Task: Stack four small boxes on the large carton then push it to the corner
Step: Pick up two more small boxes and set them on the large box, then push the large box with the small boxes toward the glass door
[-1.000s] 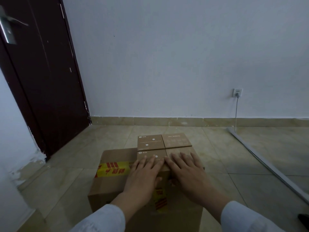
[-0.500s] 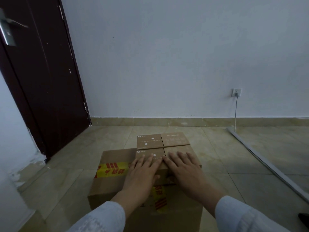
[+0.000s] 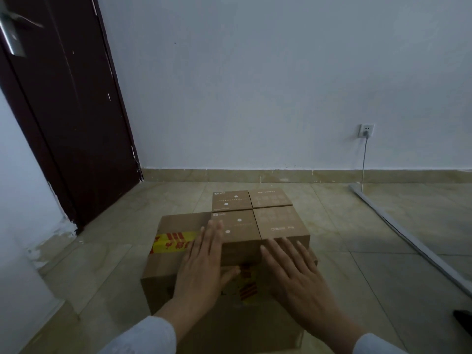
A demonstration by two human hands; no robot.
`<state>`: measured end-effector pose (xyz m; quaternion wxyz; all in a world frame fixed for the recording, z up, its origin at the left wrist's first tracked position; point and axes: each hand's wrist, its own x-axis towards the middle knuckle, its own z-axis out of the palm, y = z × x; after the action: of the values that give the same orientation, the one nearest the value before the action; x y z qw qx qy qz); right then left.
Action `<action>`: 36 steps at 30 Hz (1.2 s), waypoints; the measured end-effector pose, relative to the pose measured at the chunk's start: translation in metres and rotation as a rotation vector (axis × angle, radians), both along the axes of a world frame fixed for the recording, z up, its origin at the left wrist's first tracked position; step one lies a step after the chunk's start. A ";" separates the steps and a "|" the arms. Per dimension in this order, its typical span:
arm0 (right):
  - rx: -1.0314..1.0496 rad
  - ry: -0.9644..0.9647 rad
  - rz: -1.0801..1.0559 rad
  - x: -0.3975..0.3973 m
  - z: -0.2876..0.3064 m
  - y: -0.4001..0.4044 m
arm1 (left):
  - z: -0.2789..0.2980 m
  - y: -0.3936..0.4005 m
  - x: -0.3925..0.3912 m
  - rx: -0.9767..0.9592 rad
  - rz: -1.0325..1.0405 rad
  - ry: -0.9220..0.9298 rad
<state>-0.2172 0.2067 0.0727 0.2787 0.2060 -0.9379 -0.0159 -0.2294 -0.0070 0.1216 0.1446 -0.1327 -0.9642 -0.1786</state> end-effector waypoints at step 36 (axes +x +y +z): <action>0.176 -0.104 -0.114 -0.005 -0.044 0.010 | -0.046 -0.063 -0.001 -0.242 0.284 -0.099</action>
<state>-0.2220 0.2170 0.0291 0.2090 0.1765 -0.9563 -0.1035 -0.2309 -0.0701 0.0751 0.1038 -0.0027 -0.9936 -0.0454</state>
